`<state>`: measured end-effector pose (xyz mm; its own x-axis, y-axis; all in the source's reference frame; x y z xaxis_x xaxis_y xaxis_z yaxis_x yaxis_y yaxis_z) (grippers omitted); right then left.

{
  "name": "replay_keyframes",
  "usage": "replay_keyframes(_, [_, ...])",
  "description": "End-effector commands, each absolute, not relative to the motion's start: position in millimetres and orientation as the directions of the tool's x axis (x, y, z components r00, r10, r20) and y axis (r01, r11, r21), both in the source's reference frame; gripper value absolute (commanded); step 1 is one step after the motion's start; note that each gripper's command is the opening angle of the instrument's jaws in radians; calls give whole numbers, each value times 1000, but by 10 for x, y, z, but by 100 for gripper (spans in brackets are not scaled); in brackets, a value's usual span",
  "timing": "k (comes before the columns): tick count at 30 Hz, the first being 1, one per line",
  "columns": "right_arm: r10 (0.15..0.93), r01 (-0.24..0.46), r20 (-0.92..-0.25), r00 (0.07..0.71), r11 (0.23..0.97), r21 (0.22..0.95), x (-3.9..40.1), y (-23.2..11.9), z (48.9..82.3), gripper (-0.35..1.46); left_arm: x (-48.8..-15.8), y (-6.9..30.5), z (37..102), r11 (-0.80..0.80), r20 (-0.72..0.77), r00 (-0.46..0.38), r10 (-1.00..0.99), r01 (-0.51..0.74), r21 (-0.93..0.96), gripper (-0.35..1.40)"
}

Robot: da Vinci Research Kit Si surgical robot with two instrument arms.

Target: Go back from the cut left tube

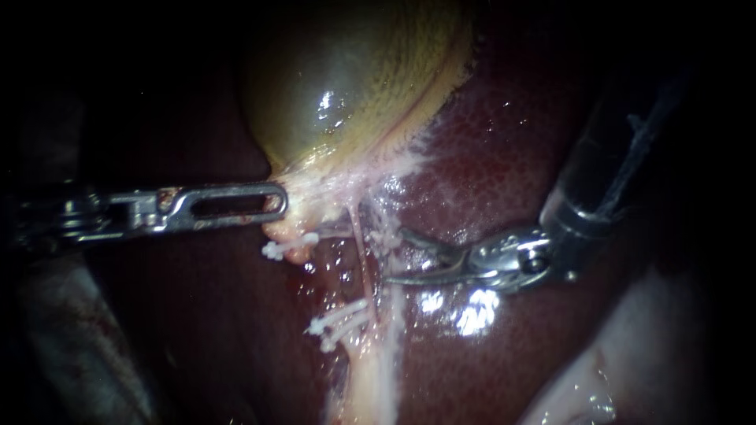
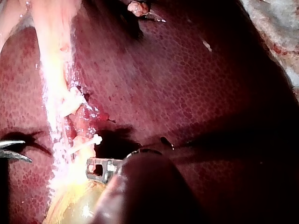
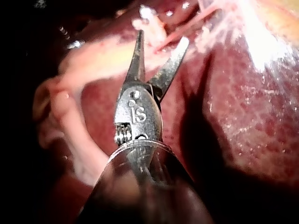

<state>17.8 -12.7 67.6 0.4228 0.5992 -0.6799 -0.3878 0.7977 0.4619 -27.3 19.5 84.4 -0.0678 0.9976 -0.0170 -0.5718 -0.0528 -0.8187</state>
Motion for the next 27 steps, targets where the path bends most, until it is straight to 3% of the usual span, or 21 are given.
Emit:
replay_keyframes(1, [594, -391, -682, 427, 801, 453, 175, -126, 676, 111, -274, 195, 845, -53, -17, -67, 998, -572, -819, -35])
replay_keyframes(8, [578, -418, -686, 442, 809, 413, 158, -121, 678, 123, -280, 197, 853, -54, -20, -65, 998, -577, -815, -35])
replay_keyframes(27, [573, -417, -688, 445, 813, 407, 156, -121, 678, 123, -333, 180, 897, -60, -43, -43, 998, -578, -814, -35])
